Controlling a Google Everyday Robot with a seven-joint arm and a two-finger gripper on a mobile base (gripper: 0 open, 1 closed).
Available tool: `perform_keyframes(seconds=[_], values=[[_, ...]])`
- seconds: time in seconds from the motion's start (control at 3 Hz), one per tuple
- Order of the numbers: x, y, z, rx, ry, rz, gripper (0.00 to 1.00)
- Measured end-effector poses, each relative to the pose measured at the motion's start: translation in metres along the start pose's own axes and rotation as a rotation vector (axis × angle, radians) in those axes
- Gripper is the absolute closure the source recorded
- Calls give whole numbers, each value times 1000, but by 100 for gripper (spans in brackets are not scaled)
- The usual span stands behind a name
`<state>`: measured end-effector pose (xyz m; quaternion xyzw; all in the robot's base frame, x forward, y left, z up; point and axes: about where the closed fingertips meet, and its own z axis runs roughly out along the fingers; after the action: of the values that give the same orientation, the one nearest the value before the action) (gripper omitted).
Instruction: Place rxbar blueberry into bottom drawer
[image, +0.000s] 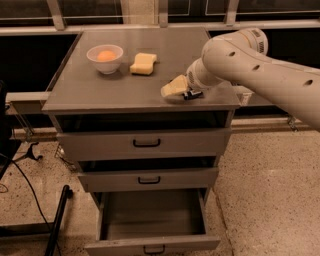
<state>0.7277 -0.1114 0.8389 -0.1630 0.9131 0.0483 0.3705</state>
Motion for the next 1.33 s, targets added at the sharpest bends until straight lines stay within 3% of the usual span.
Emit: perform_keyframes(seconds=[1.0,1.33], values=[[1,14,18,-66,7,46,0],[3,17,20,-80,12,34,17]])
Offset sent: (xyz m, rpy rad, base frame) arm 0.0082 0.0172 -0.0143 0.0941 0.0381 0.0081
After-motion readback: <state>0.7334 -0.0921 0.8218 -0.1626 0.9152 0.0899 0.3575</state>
